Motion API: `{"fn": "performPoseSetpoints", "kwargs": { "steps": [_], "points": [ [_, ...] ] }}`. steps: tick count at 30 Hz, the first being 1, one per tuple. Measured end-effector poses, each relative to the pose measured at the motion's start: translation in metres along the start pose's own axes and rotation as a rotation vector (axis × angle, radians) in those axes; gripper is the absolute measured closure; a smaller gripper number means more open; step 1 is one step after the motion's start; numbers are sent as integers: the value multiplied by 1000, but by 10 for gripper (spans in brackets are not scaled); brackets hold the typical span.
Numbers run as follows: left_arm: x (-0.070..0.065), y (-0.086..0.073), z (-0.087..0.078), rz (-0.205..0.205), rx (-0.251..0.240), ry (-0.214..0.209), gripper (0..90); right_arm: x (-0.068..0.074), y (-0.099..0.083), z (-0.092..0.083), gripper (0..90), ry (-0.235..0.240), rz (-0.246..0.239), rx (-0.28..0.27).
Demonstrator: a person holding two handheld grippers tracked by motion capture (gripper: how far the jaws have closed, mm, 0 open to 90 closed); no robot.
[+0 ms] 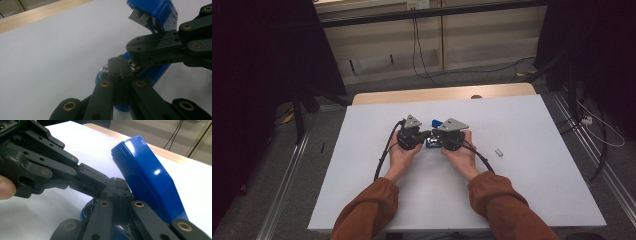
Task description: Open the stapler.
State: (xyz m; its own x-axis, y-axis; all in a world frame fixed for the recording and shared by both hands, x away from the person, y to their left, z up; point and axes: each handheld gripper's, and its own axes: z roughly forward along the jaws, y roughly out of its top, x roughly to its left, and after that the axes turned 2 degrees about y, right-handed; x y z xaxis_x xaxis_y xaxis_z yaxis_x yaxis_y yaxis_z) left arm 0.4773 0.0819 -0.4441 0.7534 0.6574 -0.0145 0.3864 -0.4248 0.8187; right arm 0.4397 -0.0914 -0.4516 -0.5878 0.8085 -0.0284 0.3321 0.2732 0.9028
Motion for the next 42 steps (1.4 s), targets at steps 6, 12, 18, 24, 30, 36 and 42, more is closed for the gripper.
{"fn": "performPoseSetpoints", "kwargs": {
  "steps": [6,12,18,24,30,36,42],
  "points": [
    [1,0,0,-7,-2,-3,900,0,1,0,900,-13,9,-14],
    [0,0,0,4,-2,-2,900,-1,2,-2,900,-18,18,-18],
    [0,0,0,12,-4,-3,900,-4,4,-5,900,-30,21,-24],
    [1,-1,0,8,-7,-4,900,-4,4,-6,900,-24,33,-23],
    [1,-1,0,-2,-7,-7,900,-4,5,-6,900,-22,34,-21],
    [2,-1,0,0,-8,-9,900,-6,6,-10,900,-39,52,-41],
    [1,-1,0,1,-9,-9,900,-5,8,-12,900,-40,41,-48]
  ]
}}
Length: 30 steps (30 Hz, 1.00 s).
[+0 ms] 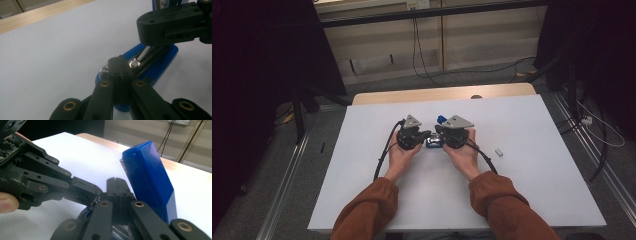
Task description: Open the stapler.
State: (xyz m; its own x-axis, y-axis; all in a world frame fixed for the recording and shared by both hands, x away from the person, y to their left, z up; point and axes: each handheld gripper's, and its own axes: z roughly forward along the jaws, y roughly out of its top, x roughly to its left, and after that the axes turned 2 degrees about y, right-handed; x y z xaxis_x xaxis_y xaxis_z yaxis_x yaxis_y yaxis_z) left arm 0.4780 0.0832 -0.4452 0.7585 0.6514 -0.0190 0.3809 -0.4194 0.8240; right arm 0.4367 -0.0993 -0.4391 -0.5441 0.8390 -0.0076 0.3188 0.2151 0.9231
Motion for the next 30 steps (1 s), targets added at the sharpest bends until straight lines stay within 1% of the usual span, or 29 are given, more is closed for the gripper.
{"fn": "performPoseSetpoints", "kwargs": {
  "steps": [3,4,8,9,10,12,13,15,18,20,23,24,25,27,30],
  "points": [
    [0,0,0,0,1,-1,900,1,0,0,900,-5,5,-2],
    [0,0,0,-22,-2,-3,900,1,0,0,900,-6,6,-3],
    [0,0,0,-13,-2,0,900,1,0,-1,900,-14,8,-10],
    [0,0,0,-17,-1,-2,900,1,1,-2,900,-14,4,-14],
    [0,0,0,-19,-2,-3,900,1,1,-2,900,-27,-2,-21],
    [0,0,0,-16,-1,-2,900,-1,3,-4,900,-33,3,-31],
    [0,0,0,-16,-1,-1,900,-3,4,-5,900,-29,11,-30],
    [0,-1,0,-23,-3,-4,900,-5,5,-8,900,-35,3,-27],
    [0,0,0,-14,-1,-2,900,-7,7,-11,900,-40,-1,-32],
    [0,0,0,-18,-2,-5,900,-8,8,-12,900,-38,1,-31],
    [1,0,0,-14,-2,-5,900,-7,8,-12,900,-42,-10,-27],
    [1,0,0,-16,-3,-7,900,-7,8,-12,900,-51,-26,-25],
    [1,-1,0,-19,-4,-9,900,-7,7,-12,900,-52,-24,-23],
    [1,0,0,-11,-2,-6,900,-8,7,-12,900,-49,-20,-20],
    [1,0,0,-15,-4,-8,900,-9,8,-13,900,-52,-16,-19]
  ]
}}
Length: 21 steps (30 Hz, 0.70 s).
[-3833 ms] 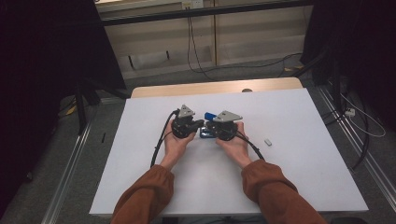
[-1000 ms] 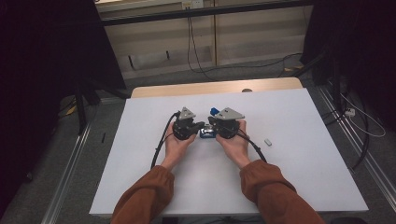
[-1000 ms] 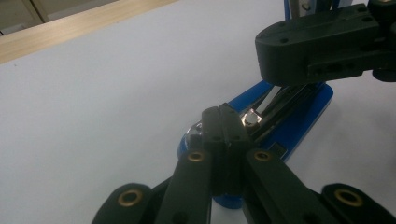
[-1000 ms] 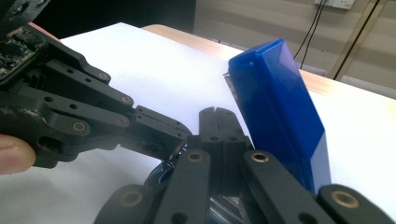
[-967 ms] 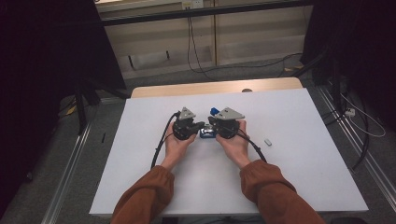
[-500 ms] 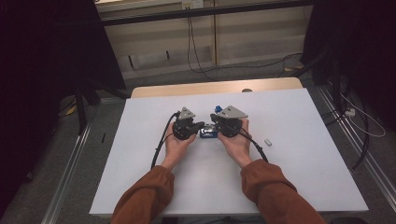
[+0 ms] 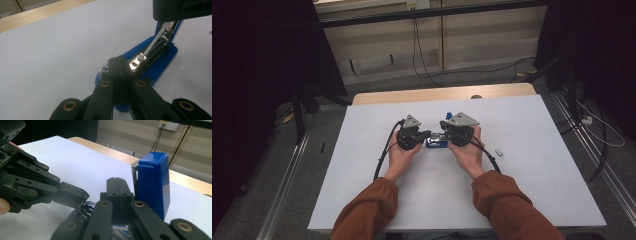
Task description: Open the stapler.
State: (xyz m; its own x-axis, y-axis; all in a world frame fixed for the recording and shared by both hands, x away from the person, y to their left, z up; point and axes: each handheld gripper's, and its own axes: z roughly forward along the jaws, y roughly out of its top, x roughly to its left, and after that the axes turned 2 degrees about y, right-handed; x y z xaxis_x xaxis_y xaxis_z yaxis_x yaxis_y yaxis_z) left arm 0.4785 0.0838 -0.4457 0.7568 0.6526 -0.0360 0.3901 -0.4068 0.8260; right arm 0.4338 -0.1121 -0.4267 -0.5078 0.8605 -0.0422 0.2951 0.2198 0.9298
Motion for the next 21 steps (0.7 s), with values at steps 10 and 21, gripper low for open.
{"fn": "performPoseSetpoints", "kwargs": {
  "steps": [10,21],
  "points": [
    [0,0,0,8,1,1,900,-4,-2,-5,900,-5,2,-3],
    [0,0,0,7,2,2,900,-9,-2,-9,900,-13,9,-8]
  ]
}}
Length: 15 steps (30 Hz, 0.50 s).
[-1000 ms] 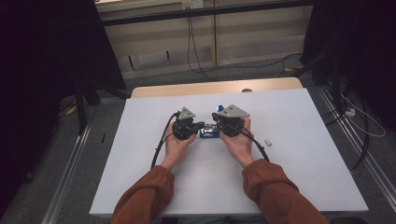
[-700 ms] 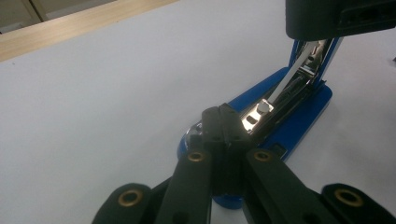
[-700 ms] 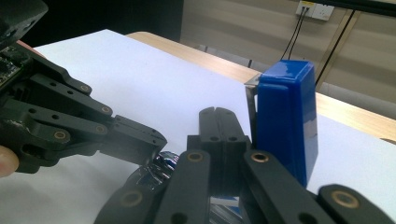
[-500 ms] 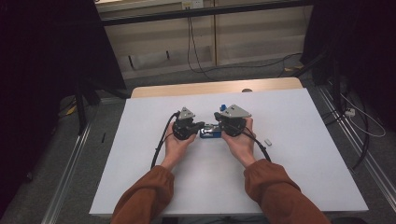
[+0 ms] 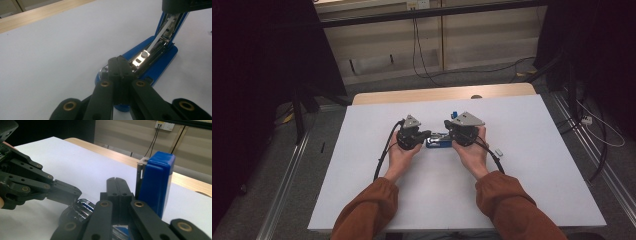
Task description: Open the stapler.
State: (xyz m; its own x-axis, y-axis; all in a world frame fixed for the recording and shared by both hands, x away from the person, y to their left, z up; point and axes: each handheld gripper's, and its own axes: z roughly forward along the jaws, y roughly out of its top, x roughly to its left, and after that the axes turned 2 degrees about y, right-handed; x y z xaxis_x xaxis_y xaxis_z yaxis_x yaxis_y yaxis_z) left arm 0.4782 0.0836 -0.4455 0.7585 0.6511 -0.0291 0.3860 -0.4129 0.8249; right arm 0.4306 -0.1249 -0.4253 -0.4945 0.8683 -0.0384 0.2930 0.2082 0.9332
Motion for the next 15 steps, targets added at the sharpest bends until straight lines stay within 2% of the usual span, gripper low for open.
{"fn": "performPoseSetpoints", "kwargs": {
  "steps": [15],
  "points": [
    [0,0,0,-3,0,3,900,-2,0,-4,900,-10,-6,2]
  ]
}}
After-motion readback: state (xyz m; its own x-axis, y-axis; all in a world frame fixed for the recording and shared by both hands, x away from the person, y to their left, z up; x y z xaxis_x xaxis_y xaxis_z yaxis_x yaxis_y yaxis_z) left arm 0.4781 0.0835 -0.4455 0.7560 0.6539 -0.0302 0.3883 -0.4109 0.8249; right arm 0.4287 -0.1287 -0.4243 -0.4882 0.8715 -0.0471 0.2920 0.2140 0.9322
